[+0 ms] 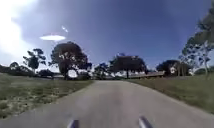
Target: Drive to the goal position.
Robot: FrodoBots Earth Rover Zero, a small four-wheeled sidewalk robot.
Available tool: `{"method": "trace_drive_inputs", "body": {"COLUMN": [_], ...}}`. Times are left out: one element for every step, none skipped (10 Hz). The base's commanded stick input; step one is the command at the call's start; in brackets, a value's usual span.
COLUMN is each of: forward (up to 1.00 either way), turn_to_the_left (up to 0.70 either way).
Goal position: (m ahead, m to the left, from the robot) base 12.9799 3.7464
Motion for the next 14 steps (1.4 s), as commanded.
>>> {"method": "trace_drive_inputs", "body": {"forward": [0.7,0.7,0.7,0.7,0.7,0.7,0.7,0.7,0.7,0.7,0.7,0.7,0.7,0.7], "turn_to_the_left": [0.0,0.0,0.0,0.0,0.0,0.11,0.26,0.24,0.0,0.0,0.0,0.0,0.25,0.35]}}
